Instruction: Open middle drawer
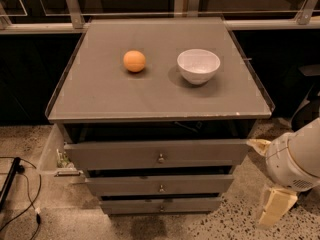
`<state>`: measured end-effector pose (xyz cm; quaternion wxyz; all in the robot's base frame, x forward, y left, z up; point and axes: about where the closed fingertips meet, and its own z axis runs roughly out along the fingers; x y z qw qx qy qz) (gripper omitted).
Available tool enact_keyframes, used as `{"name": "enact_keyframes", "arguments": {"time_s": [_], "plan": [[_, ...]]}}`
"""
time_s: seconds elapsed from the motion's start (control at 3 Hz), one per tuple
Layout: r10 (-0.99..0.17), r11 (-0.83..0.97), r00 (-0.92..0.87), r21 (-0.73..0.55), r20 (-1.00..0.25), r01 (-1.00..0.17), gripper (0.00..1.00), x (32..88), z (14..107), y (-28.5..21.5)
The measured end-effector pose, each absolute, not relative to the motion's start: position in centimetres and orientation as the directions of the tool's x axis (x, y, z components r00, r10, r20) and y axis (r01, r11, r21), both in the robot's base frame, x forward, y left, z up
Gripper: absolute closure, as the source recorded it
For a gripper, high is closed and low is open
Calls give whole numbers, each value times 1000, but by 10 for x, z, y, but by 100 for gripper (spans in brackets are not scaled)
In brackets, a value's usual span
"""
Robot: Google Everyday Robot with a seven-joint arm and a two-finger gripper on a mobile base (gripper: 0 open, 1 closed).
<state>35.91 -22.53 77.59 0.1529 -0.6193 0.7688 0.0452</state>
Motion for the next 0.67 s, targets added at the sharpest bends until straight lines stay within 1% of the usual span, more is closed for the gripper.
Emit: {"name": "enact_keyframes", "arguments": {"time_s": [0.33,0.67], "plan": [[-936,219,-180,-98,-304,-971,0,362,736,-230],[-926,221,-185,-76,-330,-972,0,376,648,-252]]}}
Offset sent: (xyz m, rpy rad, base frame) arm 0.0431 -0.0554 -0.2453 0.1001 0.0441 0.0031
